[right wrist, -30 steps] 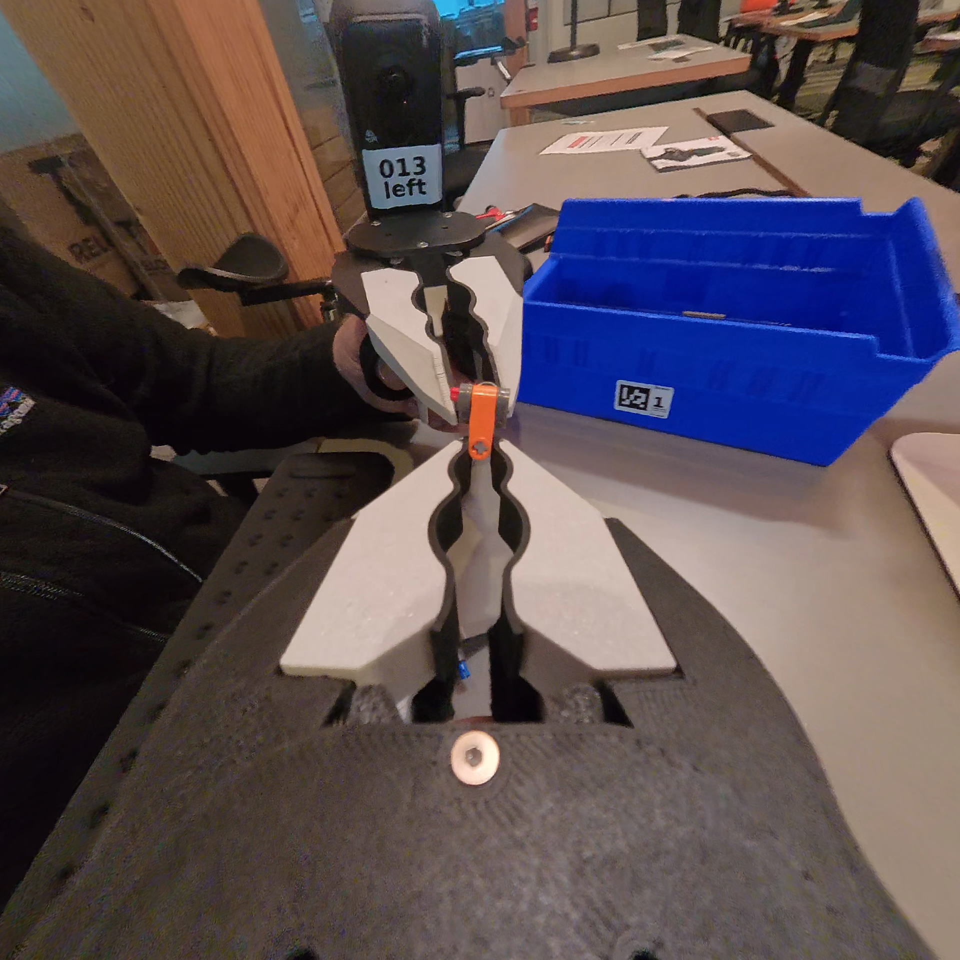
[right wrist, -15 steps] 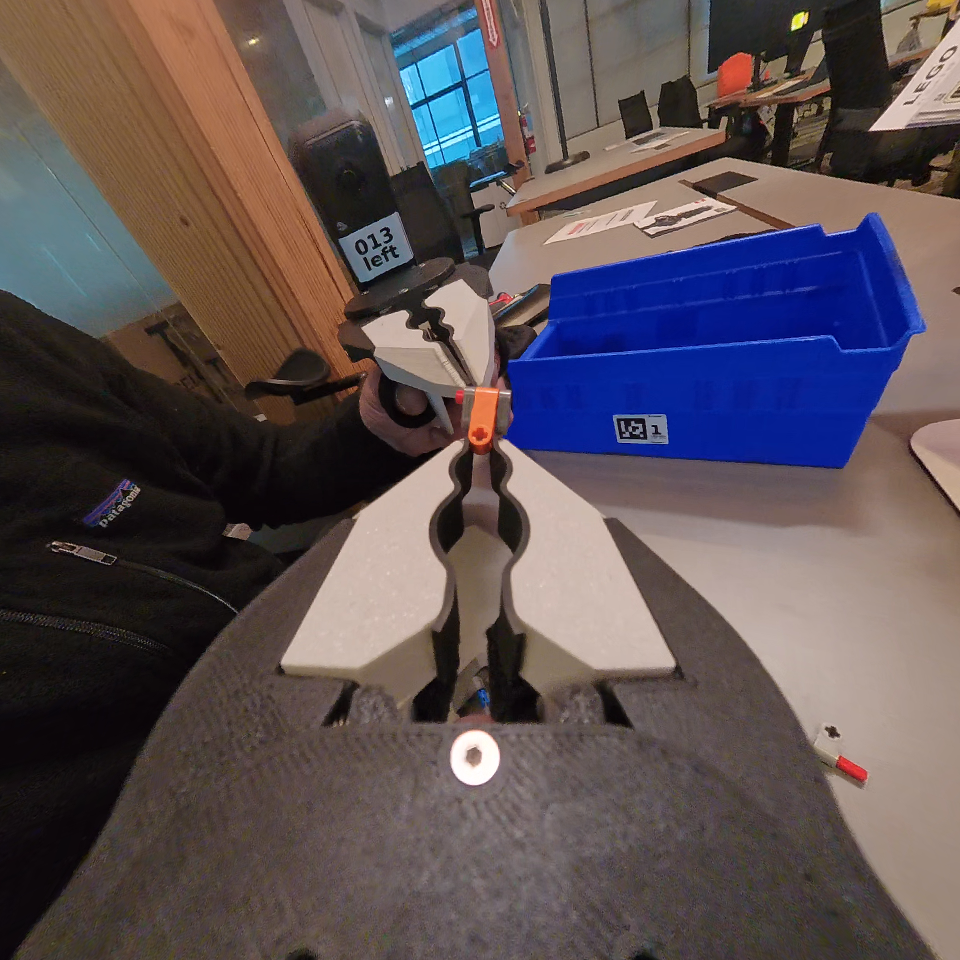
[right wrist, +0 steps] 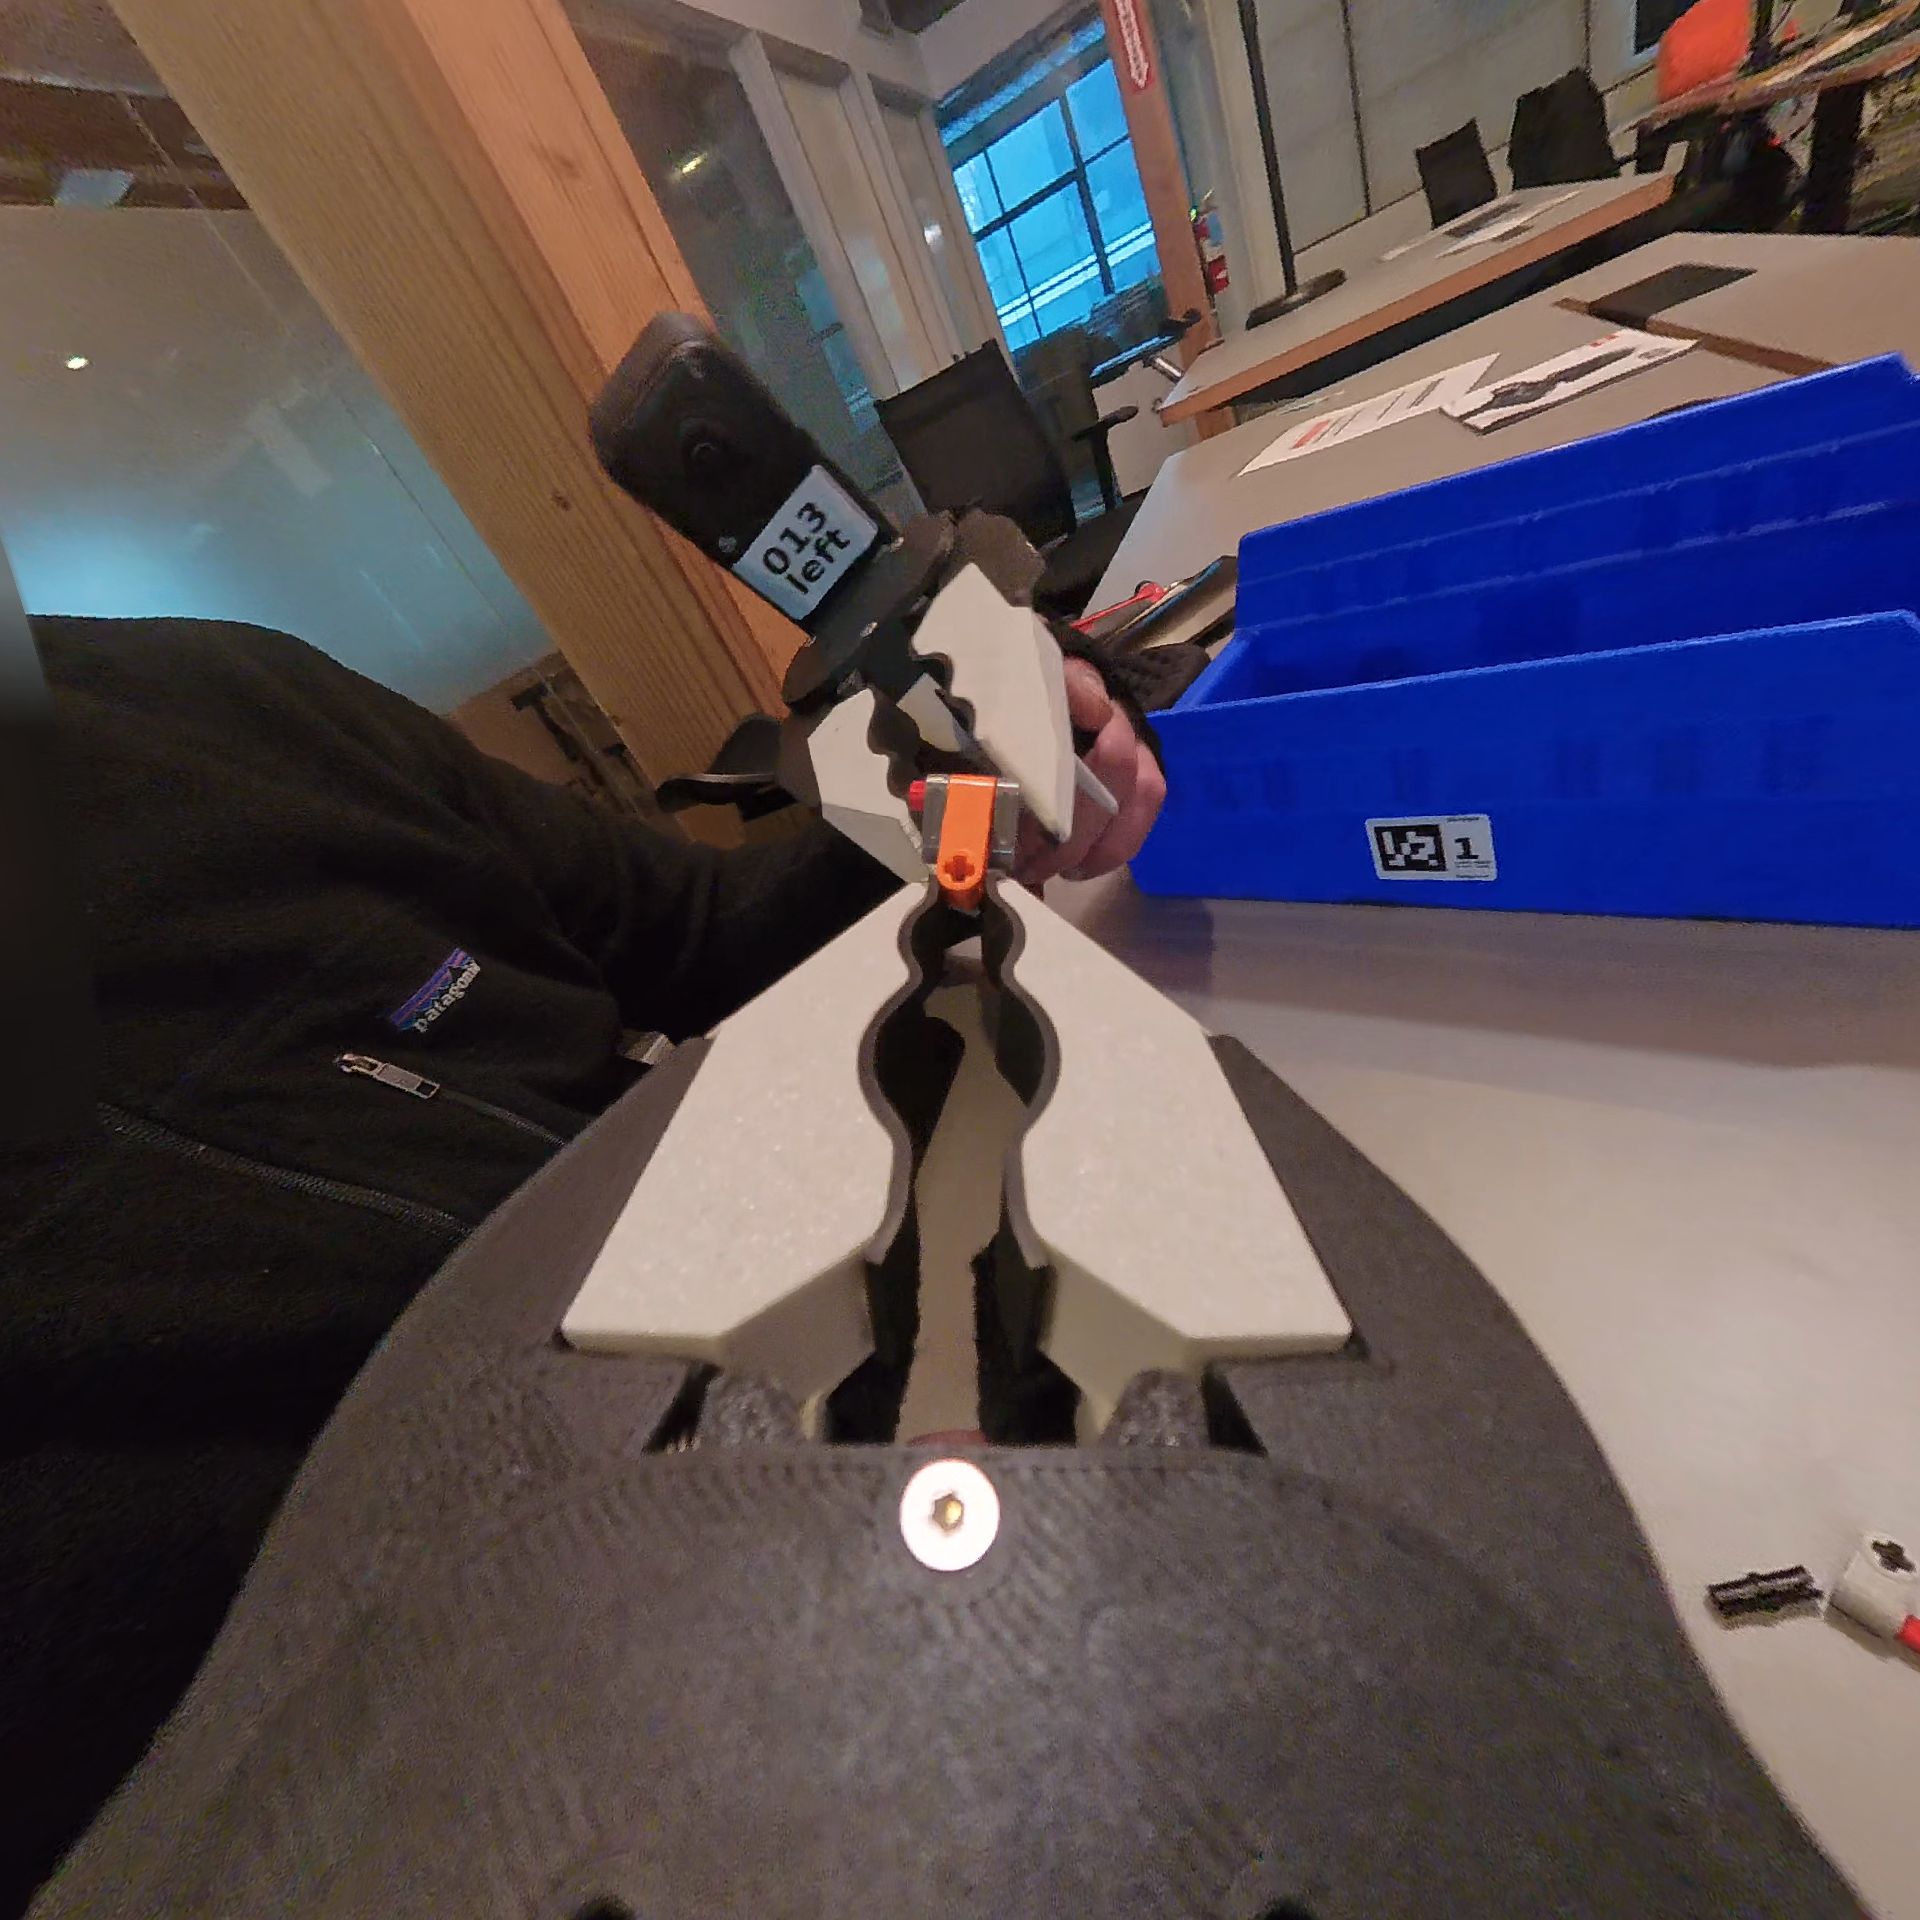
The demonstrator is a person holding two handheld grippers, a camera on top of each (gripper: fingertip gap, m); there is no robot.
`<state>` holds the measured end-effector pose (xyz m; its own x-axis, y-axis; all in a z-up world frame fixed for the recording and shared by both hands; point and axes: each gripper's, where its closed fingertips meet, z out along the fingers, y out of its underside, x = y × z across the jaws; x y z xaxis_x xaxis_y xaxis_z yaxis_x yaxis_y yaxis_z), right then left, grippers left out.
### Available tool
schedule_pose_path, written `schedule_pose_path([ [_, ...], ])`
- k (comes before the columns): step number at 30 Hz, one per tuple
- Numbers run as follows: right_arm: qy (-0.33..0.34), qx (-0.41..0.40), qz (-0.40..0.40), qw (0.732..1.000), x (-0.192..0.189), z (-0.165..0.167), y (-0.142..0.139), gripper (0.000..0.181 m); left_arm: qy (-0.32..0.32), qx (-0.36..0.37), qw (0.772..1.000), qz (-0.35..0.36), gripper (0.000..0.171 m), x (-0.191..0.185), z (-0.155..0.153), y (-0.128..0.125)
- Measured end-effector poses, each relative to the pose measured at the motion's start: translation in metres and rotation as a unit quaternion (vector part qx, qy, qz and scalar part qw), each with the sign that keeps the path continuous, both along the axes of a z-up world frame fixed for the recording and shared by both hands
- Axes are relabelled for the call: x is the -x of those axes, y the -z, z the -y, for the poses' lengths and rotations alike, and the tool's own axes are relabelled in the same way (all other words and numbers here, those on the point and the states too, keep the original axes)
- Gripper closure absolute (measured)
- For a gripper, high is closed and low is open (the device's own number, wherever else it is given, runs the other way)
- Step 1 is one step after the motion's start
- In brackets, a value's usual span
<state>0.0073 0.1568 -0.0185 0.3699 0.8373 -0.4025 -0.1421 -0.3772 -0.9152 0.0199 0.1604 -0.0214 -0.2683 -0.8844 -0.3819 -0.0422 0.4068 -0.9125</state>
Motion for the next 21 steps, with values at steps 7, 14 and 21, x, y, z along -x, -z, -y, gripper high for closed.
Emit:
schedule_pose_path([
  [7, -0.015, 0.005, 0.011, 1.000, 0.003, 0.005, 0.001, 0.179, -0.053, -0.168, 0.984, 0.033, 0.165, 0.003, 0.003, -0.004],
  [14, -0.014, 0.004, 0.031, 0.999, 0.006, 0.007, 0.002, 0.179, -0.075, -0.182, 0.979, 0.058, 0.170, 0.003, 0.001, -0.008],
  [21, 0.031, -0.005, 0.169, 0.985, -0.002, -0.001, 0.022, 0.178, -0.043, -0.054, 0.997, 0.034, 0.147, 0.001, -0.003, -0.002],
])
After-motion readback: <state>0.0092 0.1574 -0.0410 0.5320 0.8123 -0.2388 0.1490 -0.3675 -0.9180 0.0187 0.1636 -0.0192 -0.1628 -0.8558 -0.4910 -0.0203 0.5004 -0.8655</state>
